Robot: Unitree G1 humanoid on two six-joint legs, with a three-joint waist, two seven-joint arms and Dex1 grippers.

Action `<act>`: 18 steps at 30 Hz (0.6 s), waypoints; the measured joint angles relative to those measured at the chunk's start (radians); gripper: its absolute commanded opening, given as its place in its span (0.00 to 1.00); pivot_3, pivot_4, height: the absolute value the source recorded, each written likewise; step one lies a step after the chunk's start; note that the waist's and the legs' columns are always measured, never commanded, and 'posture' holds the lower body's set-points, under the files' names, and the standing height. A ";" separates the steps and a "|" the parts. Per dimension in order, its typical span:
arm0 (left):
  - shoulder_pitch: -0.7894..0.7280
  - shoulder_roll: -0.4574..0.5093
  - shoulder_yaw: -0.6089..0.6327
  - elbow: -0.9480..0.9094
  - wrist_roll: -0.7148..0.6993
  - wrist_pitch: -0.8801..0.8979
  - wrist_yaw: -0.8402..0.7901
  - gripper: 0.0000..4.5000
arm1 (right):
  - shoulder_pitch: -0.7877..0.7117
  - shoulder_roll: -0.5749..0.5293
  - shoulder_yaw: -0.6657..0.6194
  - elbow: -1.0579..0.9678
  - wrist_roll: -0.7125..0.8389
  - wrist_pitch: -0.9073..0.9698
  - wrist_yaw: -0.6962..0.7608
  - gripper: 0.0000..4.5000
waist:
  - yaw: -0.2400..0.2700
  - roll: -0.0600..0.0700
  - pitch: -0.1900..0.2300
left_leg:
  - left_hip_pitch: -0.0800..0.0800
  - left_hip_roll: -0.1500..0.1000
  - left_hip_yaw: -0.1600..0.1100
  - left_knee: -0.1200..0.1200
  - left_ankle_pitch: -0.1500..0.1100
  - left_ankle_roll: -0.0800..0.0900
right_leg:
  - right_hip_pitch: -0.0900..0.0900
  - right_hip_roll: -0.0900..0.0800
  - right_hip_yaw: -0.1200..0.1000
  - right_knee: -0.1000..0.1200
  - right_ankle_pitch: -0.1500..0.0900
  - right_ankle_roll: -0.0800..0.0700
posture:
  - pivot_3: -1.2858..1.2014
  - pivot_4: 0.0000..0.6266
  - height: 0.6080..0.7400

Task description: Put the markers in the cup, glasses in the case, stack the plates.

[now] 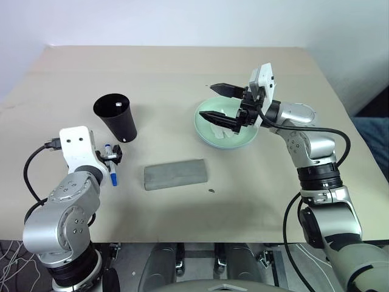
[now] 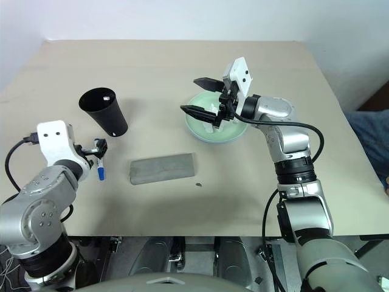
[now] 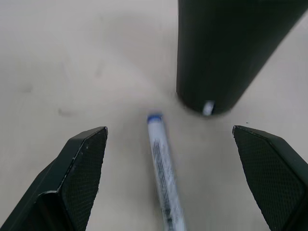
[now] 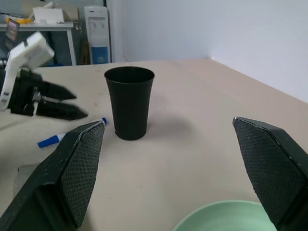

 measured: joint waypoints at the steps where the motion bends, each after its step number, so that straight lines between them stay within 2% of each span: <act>1: 0.003 -0.004 -0.007 0.019 0.007 0.004 -0.001 0.97 | 0.000 0.000 0.000 0.000 -0.001 0.000 0.000 1.00 | 0.000 0.000 0.000 | 0.000 0.000 0.000 0.000 0.000 0.000 | 0.000 0.000 0.000 0.000 0.000 0.000 | 0.52 0.24 0.55; 9: 0.012 -0.009 -0.034 0.091 0.065 0.007 -0.014 0.97 | 0.003 0.001 0.000 -0.002 -0.010 0.003 -0.009 1.00 | 0.000 0.000 0.000 | 0.000 0.000 0.000 0.000 0.000 0.000 | 0.000 0.000 0.000 0.000 0.000 0.000 | 0.52 0.24 0.55; 12: 0.007 0.008 -0.034 0.126 0.068 -0.025 -0.034 0.85 | 0.007 0.000 0.000 -0.002 -0.011 0.004 -0.017 1.00 | -0.001 0.000 0.000 | 0.001 0.001 0.000 0.000 0.000 0.000 | 0.000 0.000 0.000 0.000 0.001 -0.001 | 0.52 0.24 0.55; 18: -0.047 0.011 -0.018 0.219 0.088 -0.072 -0.046 0.40 | 0.014 -0.002 0.000 -0.004 -0.021 0.004 -0.030 1.00 | -0.002 0.000 0.000 | 0.001 0.003 0.000 0.000 0.000 0.000 | 0.000 0.001 0.000 0.000 0.002 -0.003 | 0.52 0.24 0.55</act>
